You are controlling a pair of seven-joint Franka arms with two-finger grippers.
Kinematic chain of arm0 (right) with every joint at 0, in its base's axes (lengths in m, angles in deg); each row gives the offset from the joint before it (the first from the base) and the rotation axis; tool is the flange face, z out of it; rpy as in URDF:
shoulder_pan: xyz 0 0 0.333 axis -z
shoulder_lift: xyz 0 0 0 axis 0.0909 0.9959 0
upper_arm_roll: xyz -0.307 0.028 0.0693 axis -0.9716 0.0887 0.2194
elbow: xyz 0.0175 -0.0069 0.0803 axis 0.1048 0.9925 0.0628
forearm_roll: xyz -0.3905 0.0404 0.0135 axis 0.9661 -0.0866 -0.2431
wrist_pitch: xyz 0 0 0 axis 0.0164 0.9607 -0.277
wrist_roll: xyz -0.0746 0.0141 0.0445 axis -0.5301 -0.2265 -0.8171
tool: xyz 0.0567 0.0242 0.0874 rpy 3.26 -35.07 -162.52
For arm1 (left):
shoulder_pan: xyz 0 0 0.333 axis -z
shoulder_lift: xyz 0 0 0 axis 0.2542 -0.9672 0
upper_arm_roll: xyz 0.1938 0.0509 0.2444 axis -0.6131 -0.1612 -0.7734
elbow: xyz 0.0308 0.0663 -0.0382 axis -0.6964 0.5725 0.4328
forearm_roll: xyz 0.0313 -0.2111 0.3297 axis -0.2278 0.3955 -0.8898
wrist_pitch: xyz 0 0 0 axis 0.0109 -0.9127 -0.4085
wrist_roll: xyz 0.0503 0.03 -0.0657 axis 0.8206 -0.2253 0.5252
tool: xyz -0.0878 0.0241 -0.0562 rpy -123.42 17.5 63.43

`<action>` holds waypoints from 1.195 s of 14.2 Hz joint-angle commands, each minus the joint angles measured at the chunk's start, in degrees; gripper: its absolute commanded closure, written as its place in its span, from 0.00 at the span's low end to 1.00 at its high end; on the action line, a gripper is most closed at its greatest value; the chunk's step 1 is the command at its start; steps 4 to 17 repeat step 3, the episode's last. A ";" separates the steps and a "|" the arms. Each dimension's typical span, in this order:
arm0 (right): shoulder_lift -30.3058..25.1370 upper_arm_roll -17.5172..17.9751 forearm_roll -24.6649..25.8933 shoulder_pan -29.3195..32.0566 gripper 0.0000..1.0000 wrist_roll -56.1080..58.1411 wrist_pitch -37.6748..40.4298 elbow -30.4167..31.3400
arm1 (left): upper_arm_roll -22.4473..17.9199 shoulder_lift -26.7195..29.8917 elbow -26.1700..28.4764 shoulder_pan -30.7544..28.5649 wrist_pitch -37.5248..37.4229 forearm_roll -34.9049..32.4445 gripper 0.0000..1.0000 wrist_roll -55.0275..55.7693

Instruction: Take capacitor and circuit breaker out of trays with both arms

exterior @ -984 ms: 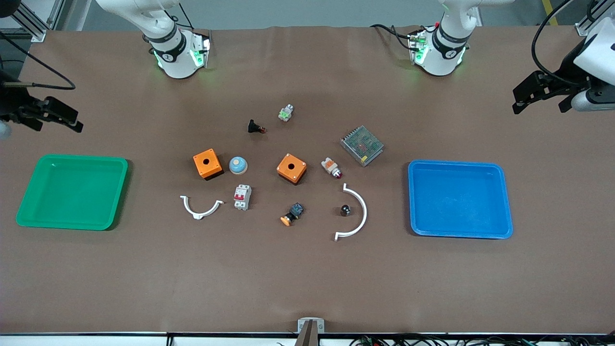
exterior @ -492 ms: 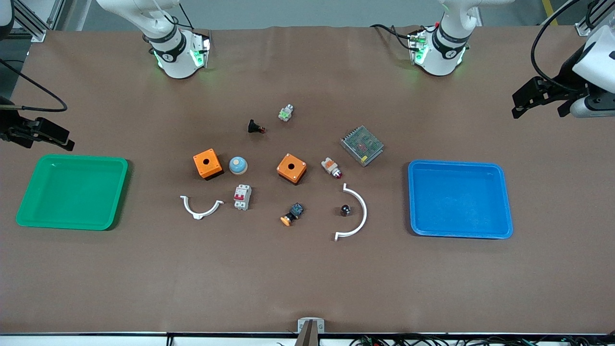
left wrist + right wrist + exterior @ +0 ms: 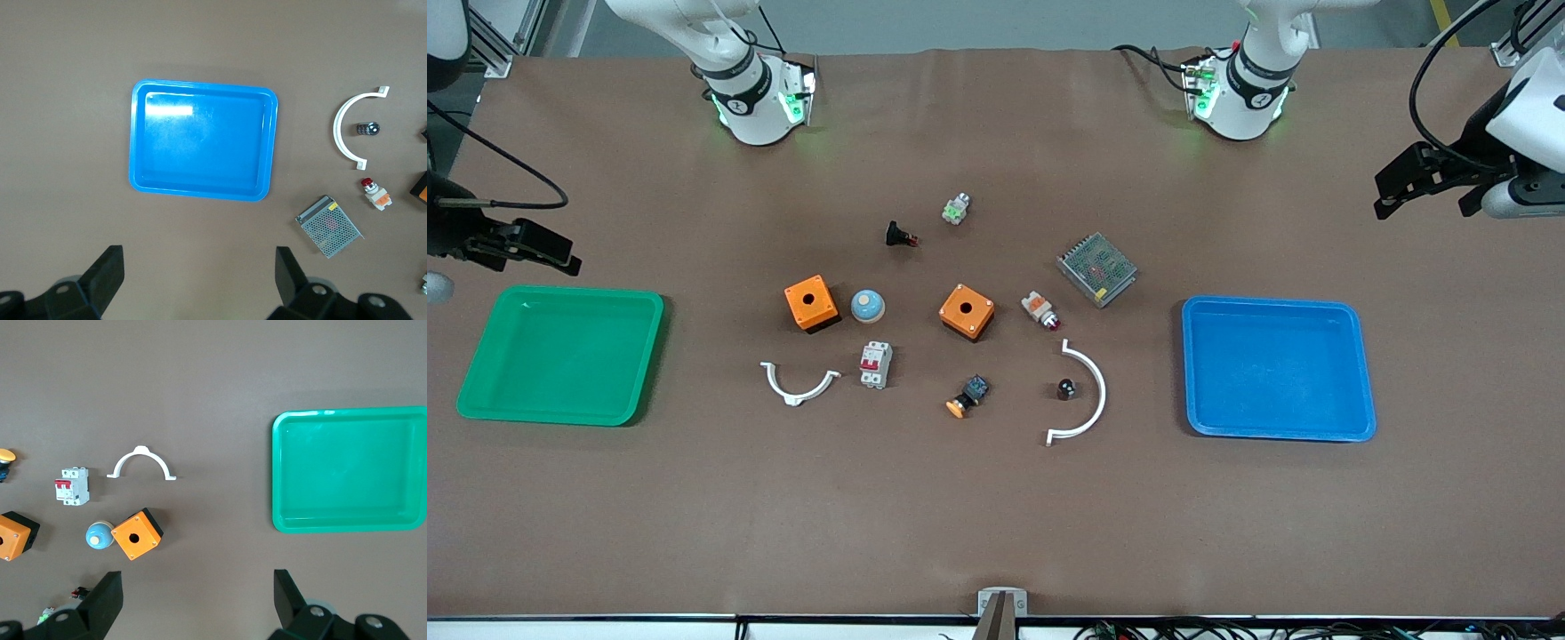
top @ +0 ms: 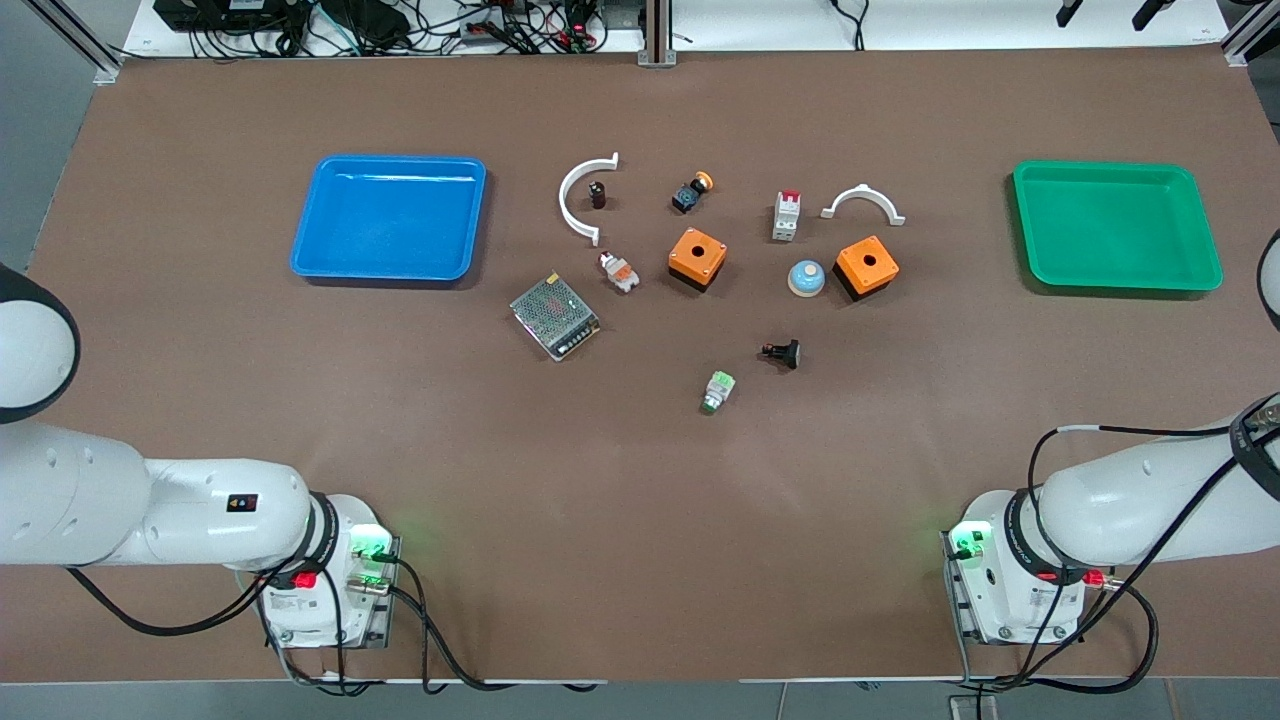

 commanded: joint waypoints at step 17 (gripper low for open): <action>-2.96 0.46 0.79 1.02 0.00 0.90 -0.53 2.67 | 0.32 -0.03 -0.45 -0.62 -0.50 -0.18 0.00 -0.23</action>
